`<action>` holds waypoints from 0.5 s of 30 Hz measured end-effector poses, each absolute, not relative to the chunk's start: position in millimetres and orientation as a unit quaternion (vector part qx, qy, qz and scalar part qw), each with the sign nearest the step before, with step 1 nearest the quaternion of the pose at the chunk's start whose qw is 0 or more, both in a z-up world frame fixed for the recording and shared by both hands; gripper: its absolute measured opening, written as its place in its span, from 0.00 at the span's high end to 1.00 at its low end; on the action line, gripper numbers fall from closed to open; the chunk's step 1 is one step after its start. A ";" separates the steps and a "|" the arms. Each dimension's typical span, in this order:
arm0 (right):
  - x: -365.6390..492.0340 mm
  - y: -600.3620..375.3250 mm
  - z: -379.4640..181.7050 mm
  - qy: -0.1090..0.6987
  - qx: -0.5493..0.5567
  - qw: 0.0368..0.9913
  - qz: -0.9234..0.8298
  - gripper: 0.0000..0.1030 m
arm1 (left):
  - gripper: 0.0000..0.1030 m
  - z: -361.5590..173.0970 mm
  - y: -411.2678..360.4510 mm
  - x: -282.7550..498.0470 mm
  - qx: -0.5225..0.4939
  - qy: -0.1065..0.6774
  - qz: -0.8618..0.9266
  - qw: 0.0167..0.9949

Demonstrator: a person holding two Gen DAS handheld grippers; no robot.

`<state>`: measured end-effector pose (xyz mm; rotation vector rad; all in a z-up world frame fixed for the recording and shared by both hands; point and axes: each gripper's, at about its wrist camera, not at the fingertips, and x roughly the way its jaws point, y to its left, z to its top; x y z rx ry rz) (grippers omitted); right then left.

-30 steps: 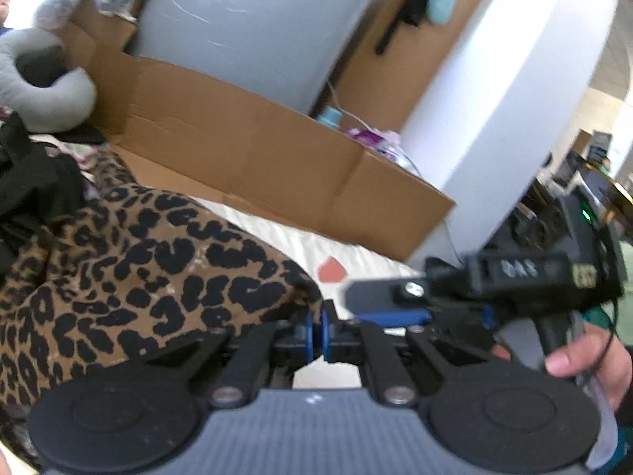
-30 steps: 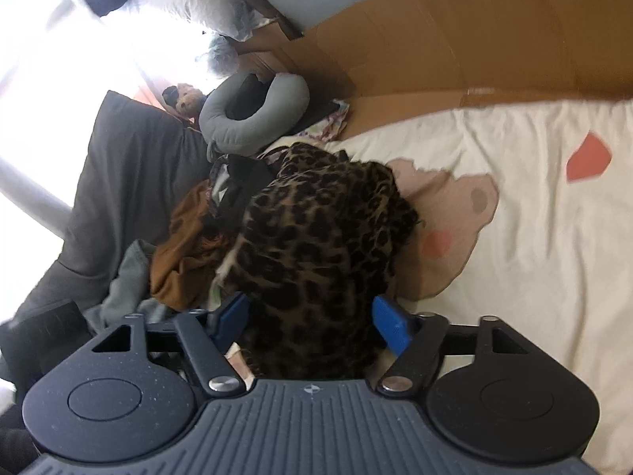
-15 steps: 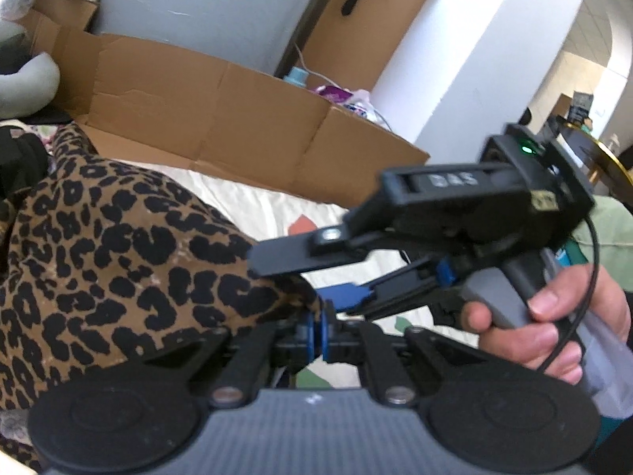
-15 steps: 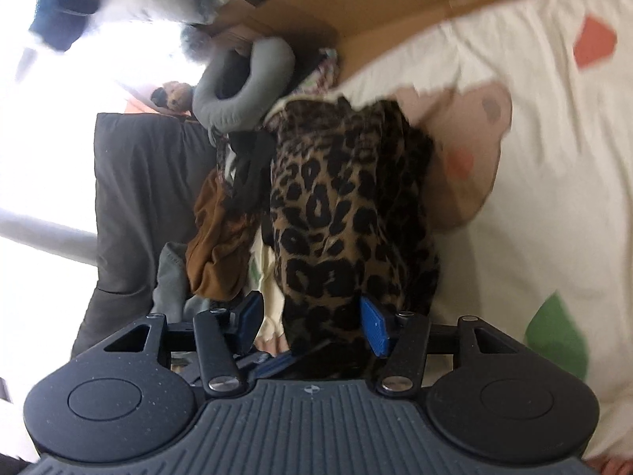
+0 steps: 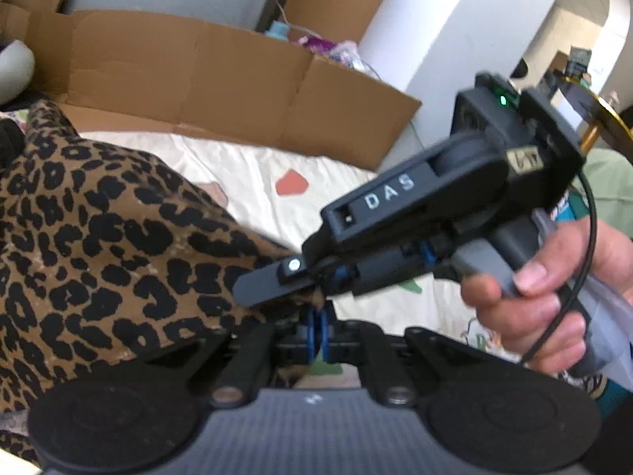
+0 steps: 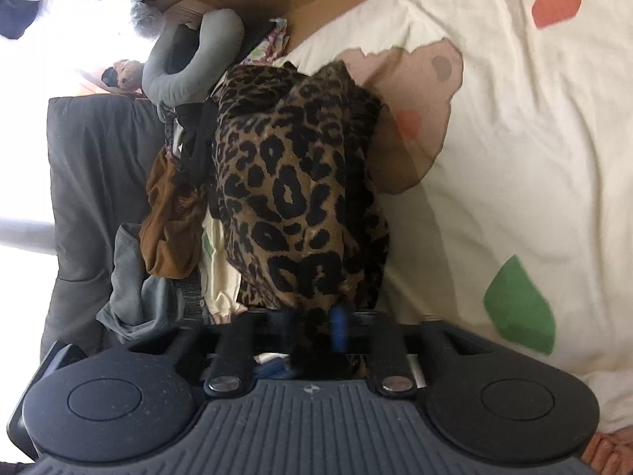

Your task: Fold clothes

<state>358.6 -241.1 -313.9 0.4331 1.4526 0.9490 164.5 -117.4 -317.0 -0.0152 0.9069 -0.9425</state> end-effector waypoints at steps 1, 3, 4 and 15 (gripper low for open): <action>360.3 -243.3 -313.3 0.630 0.188 0.631 0.412 0.95 | 0.96 -317.4 -118.4 164.0 -0.006 0.424 -0.442 0.791; 363.7 -248.4 -312.6 0.623 0.188 0.639 0.410 0.96 | 0.96 -315.4 -116.6 164.4 -0.007 0.425 -0.445 0.788; 365.3 -250.7 -312.7 0.622 0.188 0.641 0.409 0.96 | 0.96 -314.1 -114.7 165.3 -0.007 0.425 -0.444 0.789; 382.0 -273.0 -311.9 0.604 0.187 0.672 0.385 0.96 | 0.84 -295.9 -74.8 192.9 -0.025 0.410 -0.355 0.840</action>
